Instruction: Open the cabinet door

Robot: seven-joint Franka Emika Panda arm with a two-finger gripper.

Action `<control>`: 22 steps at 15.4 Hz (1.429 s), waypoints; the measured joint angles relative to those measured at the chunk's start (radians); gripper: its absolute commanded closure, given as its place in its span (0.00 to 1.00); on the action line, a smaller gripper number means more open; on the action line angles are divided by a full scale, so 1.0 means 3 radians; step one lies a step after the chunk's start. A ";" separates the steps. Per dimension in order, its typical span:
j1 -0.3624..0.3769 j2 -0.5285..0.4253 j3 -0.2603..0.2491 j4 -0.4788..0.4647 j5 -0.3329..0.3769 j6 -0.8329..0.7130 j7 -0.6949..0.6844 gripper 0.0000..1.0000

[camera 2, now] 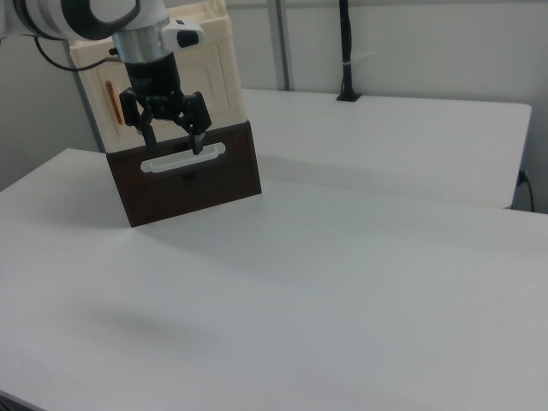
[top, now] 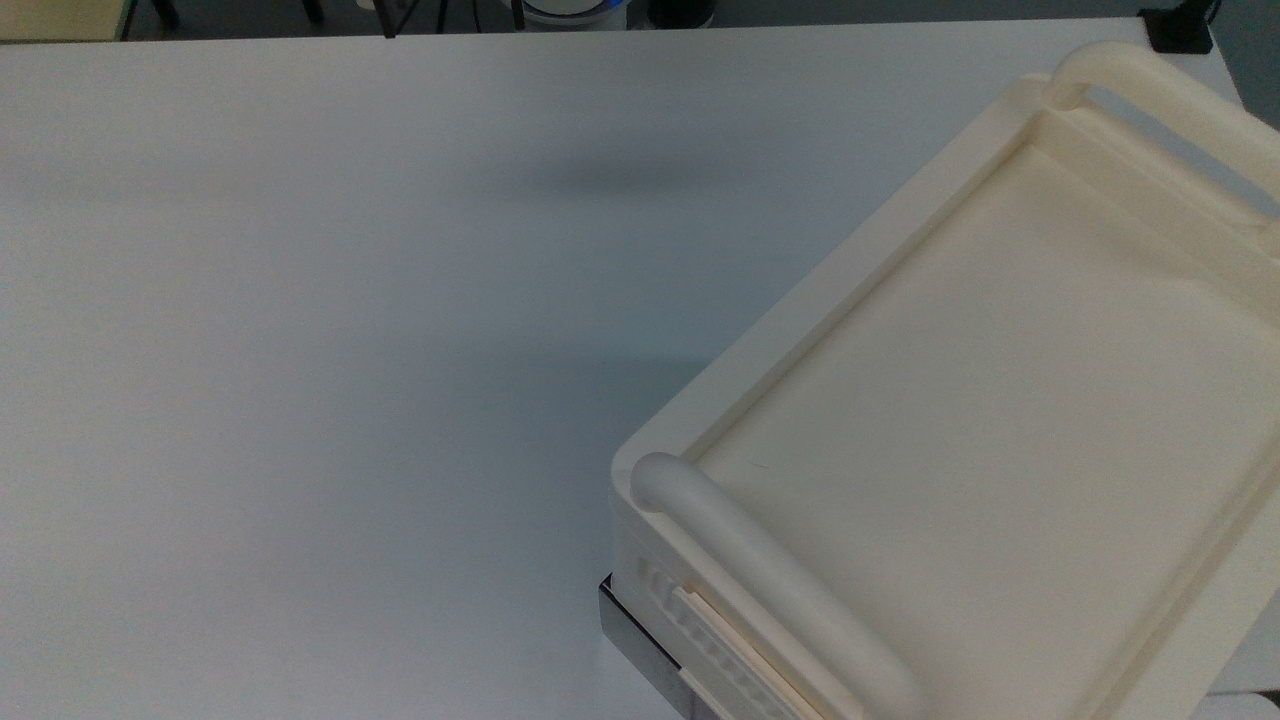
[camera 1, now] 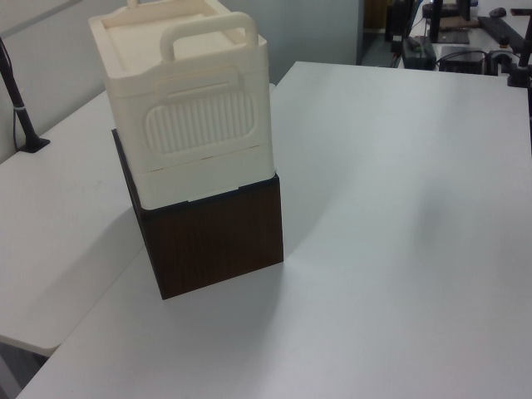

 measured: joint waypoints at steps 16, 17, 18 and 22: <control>-0.0002 -0.0089 0.0383 0.0079 0.0675 0.0152 -0.0798 0.44; -0.0002 -0.0086 0.0397 0.0079 0.0774 0.0249 -0.0851 0.50; -0.0001 -0.0080 0.0415 0.0079 0.0855 0.0370 -0.0920 0.57; 0.0001 -0.0036 0.0514 0.0077 0.1052 0.0717 -0.1226 0.79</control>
